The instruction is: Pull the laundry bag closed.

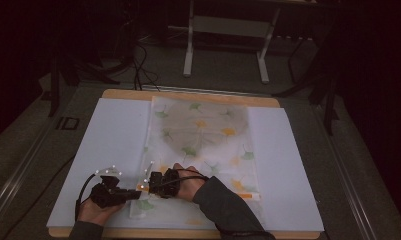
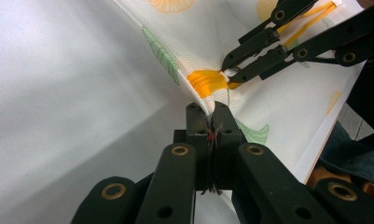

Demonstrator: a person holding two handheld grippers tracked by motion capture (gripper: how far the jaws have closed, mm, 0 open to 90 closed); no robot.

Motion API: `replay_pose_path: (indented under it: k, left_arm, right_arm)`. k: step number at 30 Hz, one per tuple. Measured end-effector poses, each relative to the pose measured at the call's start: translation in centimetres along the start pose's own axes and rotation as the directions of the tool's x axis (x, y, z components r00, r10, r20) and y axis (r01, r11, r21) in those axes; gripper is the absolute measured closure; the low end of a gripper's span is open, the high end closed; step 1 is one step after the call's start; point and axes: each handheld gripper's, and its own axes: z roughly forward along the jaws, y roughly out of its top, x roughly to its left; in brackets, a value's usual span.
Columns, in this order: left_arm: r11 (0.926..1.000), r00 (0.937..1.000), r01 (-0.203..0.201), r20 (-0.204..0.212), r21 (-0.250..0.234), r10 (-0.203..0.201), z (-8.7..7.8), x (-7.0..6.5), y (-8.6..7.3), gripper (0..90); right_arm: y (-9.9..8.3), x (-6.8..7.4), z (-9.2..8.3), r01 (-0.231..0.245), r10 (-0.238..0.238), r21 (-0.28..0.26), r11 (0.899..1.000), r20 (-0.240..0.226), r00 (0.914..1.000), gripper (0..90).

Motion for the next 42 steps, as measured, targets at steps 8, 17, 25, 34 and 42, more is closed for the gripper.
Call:
replay_pose_path:
  k: [8,17,25,34,42]
  left_arm:
    - [1.0,1.0,0.001,0.0,-0.002,-0.001,-0.1,0.0,0.0,88.6]
    - [1.0,1.0,0.002,0.001,-0.004,-0.002,-0.1,0.0,0.0,88.6]
    - [1.0,1.0,0.001,0.004,-0.008,-0.001,-0.1,0.0,0.0,88.6]
    - [0.9999,1.0,0.002,0.005,-0.014,-0.002,-0.3,0.1,0.0,88.6]
    - [0.9998,1.0,0.006,0.006,-0.019,-0.006,-0.4,0.2,0.0,88.6]
  right_arm:
    - [-0.4,0.0,0.1,-0.002,0.002,0.012,1.0,0.003,1.0,88.1]
    - [-0.7,0.1,0.0,0.01,-0.01,0.001,1.0,0.013,0.9999,90.0]
    - [-1.3,0.3,-0.1,0.013,-0.013,0.003,1.0,0.02,0.9997,90.0]
    - [-1.8,0.5,-0.3,0.019,-0.019,0.009,1.0,0.034,0.9992,90.0]
    - [-2.5,0.4,-0.5,0.015,-0.016,0.019,1.0,0.042,0.999,90.0]
